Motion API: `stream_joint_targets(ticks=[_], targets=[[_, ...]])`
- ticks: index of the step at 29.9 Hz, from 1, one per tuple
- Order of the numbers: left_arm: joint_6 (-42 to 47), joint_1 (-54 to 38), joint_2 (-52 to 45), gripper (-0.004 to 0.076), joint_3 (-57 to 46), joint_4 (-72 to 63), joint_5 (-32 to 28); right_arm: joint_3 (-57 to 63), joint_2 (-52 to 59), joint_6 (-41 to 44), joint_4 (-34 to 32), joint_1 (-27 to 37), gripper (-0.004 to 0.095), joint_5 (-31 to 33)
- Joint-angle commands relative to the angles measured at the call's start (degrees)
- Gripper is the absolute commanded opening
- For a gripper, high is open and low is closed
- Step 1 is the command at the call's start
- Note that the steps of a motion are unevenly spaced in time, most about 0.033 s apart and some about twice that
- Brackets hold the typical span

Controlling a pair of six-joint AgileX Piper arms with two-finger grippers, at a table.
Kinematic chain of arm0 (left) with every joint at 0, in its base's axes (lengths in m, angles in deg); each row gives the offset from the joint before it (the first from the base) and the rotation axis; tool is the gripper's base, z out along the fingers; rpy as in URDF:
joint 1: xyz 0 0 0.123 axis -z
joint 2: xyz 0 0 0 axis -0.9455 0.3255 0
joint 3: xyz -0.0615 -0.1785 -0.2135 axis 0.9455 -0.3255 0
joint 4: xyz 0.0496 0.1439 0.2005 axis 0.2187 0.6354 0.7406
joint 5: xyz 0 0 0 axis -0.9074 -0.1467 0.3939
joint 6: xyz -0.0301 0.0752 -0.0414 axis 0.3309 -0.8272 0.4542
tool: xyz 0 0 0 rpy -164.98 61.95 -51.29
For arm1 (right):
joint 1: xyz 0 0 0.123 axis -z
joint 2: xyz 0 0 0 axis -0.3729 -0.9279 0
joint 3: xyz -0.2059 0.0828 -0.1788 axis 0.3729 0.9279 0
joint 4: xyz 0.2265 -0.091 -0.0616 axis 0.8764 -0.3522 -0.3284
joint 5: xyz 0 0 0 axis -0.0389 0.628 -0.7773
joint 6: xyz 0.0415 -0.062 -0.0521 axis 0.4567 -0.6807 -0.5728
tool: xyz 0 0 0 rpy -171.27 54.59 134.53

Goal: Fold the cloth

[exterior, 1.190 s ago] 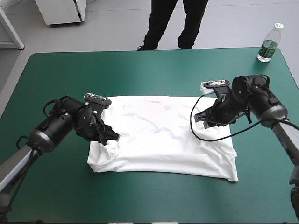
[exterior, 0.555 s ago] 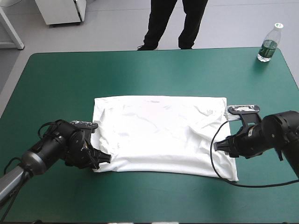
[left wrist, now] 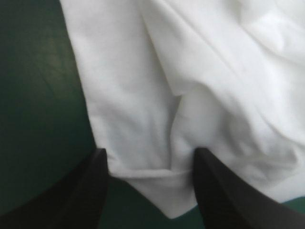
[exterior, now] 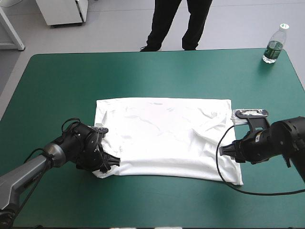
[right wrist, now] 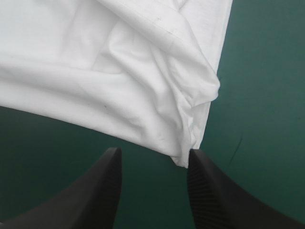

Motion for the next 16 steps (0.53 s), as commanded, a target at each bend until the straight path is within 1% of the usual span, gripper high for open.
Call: stream_joint_targets(ticks=[1, 3, 4, 5, 6, 9, 16], targets=[[1.38, 0.41, 0.37, 0.0406, -2.83, 0.45, -0.48, -1.39, 1.2, -0.02, 0.0, 0.06, 0.0389, 0.32], [2.56, 0.41, 0.37, 0.0375, -4.77, 0.6, -1.02, -1.39, 1.32, 0.33, 0.0, 0.06, 0.0371, 0.32], [3.13, 0.41, 0.37, 0.0347, -5.56, 0.6, -1.82, -1.39, 1.32, 0.33, 0.0, 0.06, 0.0367, 0.32], [3.83, 0.41, 0.37, 0.0298, -6.51, 0.34, -2.81, -1.39, 1.52, 0.33, 0.0, 0.06, 0.0361, 0.32], [3.85, 0.41, 0.37, 0.0233, -7.34, -0.27, -3.77, -1.39, 1.52, 0.33, 0.0, 0.06, 0.0359, 0.32], [3.95, 0.41, 0.37, -0.0011, -8.36, -1.13, -5.27, -1.39, 1.72, 0.33, 0.0, 0.06, 0.0351, 0.32], [4.06, 0.41, 0.37, -0.0022, -8.36, -1.13, -6.53, -0.77, 1.72, 1.88, -0.56, 0.06, 0.0352, 0.32]])
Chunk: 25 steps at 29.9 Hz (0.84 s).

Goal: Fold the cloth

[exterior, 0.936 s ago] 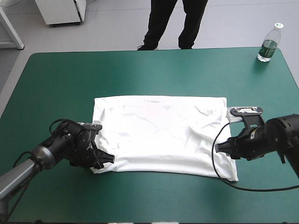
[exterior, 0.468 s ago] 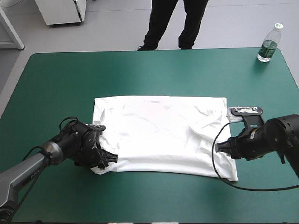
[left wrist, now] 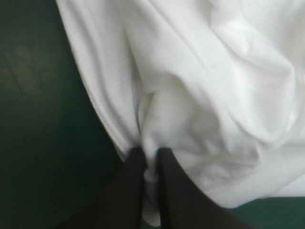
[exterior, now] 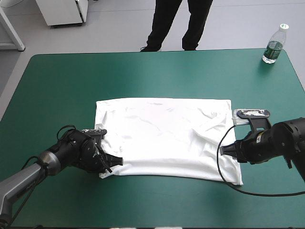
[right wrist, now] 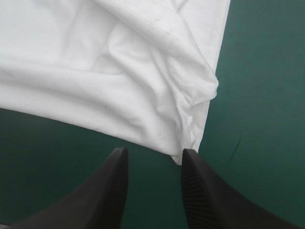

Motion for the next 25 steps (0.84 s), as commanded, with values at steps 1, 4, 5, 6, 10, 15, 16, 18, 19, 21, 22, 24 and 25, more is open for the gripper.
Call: stream_joint_targets(ticks=[1, 4, 5, 6, 10, 15, 16, 18, 19, 21, 22, 24, 25], targets=[[0.54, 0.06, 2.93, -0.0022, -3.73, 2.5, 0.29, -0.13, 1.09, 0.74, -1.31, 0.06, 0.0355, 0.32], [0.54, 0.06, 2.93, -0.0022, -3.73, 2.5, 0.2, 2.18, 1.09, 1.09, -2.39, 0.06, 0.039, 0.22], [0.54, 0.06, 2.93, -0.0022, -3.73, 2.5, 0.05, 3.44, 1.09, 1.09, -2.39, 0.06, 0.0416, -0.17], [0.54, 0.06, 2.93, -0.0022, -3.73, 2.5, -0.07, 4.39, 1.09, 1.09, -2.39, 0.06, 0.0435, -0.62], [0.54, 0.06, 2.93, -0.0022, -3.73, 2.5, -0.57, 9.78, 0.98, 1.71, -2.74, 0.06, 0.0473, -5.14], [0.54, 0.06, 2.93, -0.0022, -3.73, 2.5, -0.67, 16.02, 0.98, 3.17, -2.99, 0.06, 0.0409, -12.57], [0.54, 0.06, 2.93, -0.0022, -3.73, 2.5, -0.8, 16.95, 0.66, 3.37, -2.99, 0.06, 0.0383, -13.89], [0.54, 0.06, 2.93, -0.0022, -3.73, 2.5, -1.02, 18.17, -0.53, 3.75, -2.99, 0.06, 0.0361, -14.67], [0.54, 0.06, 2.93, -0.0022, -3.73, 2.5, -1.15, 18.84, -1.63, 3.75, -3.11, 0.06, 0.0361, -14.67], [0.54, 0.06, 2.93, -0.0022, -3.73, 2.5, -1.15, 20.01, -3.95, 4.03, -3.37, 0.06, 0.0361, -15.34], [0.54, 0.06, 2.93, -0.0022, -3.73, 2.5, -1.05, 20.24, -5.29, 4.01, -3.37, 0.06, 0.0364, -16.12], [0.54, 0.06, 2.93, -0.0022, -3.73, 2.5, -1.04, 20.24, -7.75, 4.01, -2.53, 0.06, 0.0365, -17.71], [0.54, 0.06, 2.93, -0.0022, -3.73, 2.5, -1.04, 20.24, -8.72, 4.01, -1.87, 0.06, 0.0365, -18.6]])
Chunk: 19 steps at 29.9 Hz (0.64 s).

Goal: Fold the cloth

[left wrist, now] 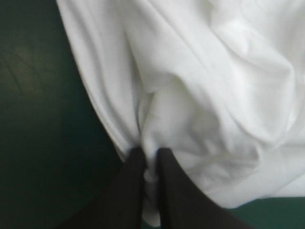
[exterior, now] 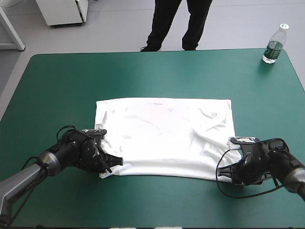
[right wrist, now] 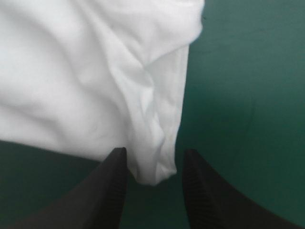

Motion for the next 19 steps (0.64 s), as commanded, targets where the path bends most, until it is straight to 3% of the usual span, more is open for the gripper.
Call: stream_joint_targets(ticks=[1, 6, 16, 19], targets=[[0.54, 0.06, 3.04, -0.0022, -3.5, 2.5, -0.39, -1.1, -2.32, 0.06, 1.25, 0.06, 0.0365, -3.55], [0.34, 0.06, 3.04, -0.0022, -3.5, 2.5, -0.39, -0.66, -4.29, 0.71, 1.4, 0.06, 0.0332, -3.74], [0.34, 0.06, 3.04, -0.0022, -3.5, 2.5, -0.38, 4.26, -4.78, 0.71, 2.77, 0.06, -0.0012, -3.18], [-0.34, 0.06, 2.94, -0.0022, -2.99, 2.5, 0.18, 3.2, -3.66, 0.71, 2.77, 0.06, -0.0015, -2.76]])
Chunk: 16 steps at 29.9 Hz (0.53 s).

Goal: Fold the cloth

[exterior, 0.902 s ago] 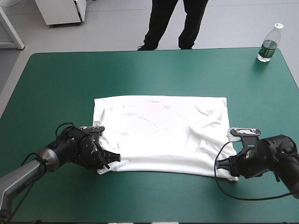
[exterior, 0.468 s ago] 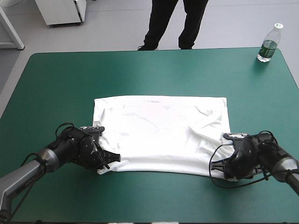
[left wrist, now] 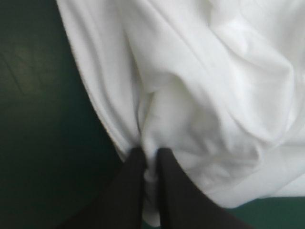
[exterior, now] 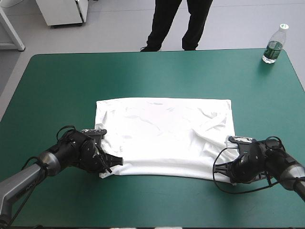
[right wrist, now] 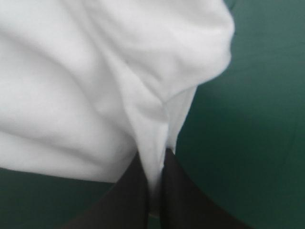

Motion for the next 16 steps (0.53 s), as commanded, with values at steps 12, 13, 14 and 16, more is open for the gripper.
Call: stream_joint_targets(ticks=[12, 13, 14, 16], targets=[[-2.55, 0.06, -2.39, -0.0022, 14.13, 9.32, 11.93, -17.1, 5.92, -0.57, -5.04, 0.06, -0.0015, 9.7], [-3.02, 0.06, -2.39, -0.0022, 15.95, 9.74, 12.4, -18.36, 5.92, -0.72, -5.36, 0.06, -0.0015, 9.44], [-3.34, 0.06, -2.39, -0.0022, 17.78, 10.12, 12.38, -19.71, 5.92, -0.84, -5.48, 0.06, -0.0015, 8.83], [-4.31, 0.06, -2.17, -0.0022, 21.15, 10.83, 11.68, -21.77, 5.92, -0.84, -6.31, 0.06, -0.0017, 7.16]])
